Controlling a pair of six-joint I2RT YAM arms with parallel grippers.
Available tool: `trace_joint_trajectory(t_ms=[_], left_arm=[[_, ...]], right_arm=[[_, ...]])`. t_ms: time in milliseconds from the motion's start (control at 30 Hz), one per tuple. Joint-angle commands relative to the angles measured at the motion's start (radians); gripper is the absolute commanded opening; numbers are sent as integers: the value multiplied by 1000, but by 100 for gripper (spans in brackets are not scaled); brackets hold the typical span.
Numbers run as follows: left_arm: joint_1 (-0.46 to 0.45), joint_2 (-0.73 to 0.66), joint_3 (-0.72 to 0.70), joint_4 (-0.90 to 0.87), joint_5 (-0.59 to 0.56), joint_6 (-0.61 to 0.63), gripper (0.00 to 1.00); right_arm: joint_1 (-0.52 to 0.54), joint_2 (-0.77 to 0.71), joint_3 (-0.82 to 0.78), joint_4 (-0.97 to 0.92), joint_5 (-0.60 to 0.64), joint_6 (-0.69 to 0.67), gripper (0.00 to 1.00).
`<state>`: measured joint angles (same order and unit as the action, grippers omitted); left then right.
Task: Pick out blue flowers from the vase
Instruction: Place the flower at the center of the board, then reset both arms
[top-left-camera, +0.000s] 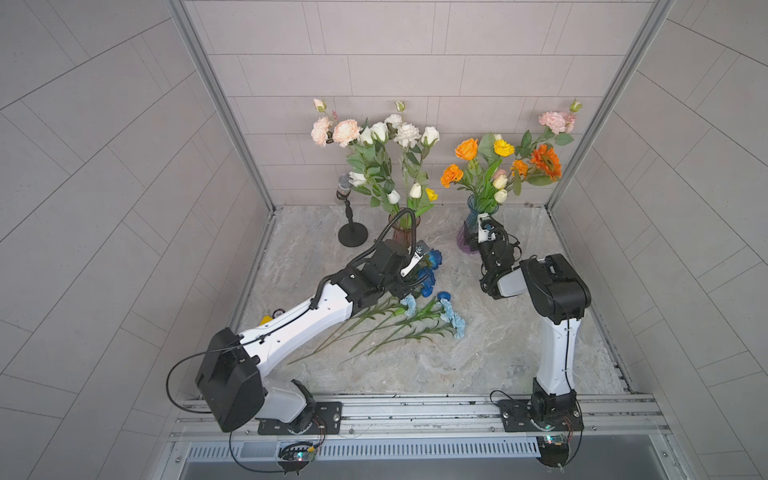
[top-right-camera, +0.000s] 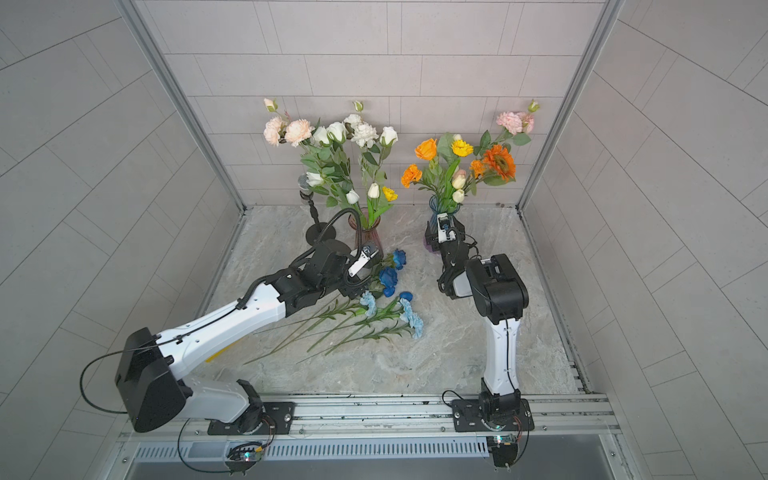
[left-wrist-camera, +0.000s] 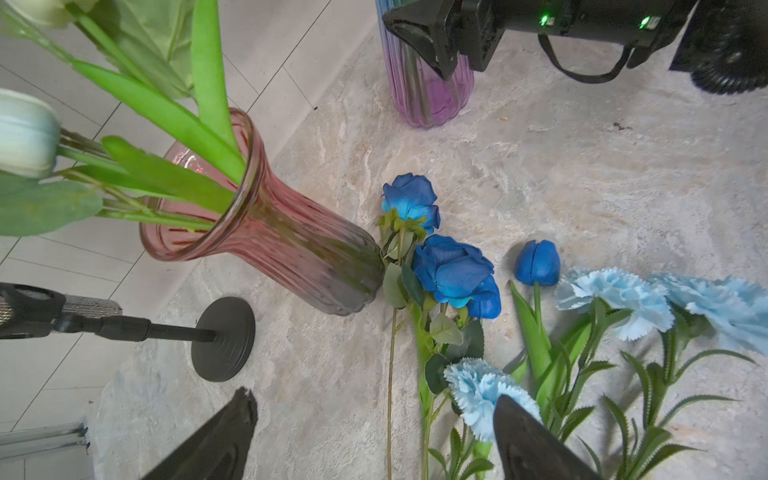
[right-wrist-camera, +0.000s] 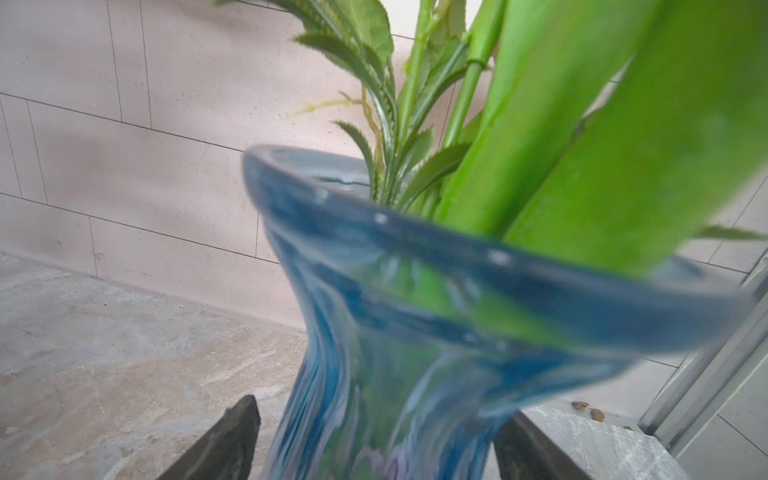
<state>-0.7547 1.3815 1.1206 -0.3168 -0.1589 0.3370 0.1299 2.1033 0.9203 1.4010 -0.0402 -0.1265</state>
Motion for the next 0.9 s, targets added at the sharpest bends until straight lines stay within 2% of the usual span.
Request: trace_joint_trajectory(t_ms=[0,133,267,300,333,500,667,767,867], left_arm=[[20,-47,-38,33,-21,5,94],[31,-87,-58,36,-46,3,94],[67,-145,-99,60,-61,-17,95],[78,-163,-113,71,-55,-24,95],[93,-190,-132,88,-34,-33,100],[161,-305,-245,189,-3,-62,100],[229,-397,-332,227,-147,-121,100],[251,-481,-454,386,-230,-145,100],[306,-525,-541,513,-231,-181,100]], right_arm=[[4,-14,-6,12,-2,-21,87],[5,-21,-21,13,11,-26,91],[4,-42,-47,12,60,-33,100],[4,-48,-54,13,65,-39,99],[4,-57,-65,12,65,-39,99],[2,-102,-107,13,88,-44,99],[2,-226,-240,12,154,-39,99],[-8,-305,-340,8,194,-34,99],[-30,-397,-420,-41,230,29,99]])
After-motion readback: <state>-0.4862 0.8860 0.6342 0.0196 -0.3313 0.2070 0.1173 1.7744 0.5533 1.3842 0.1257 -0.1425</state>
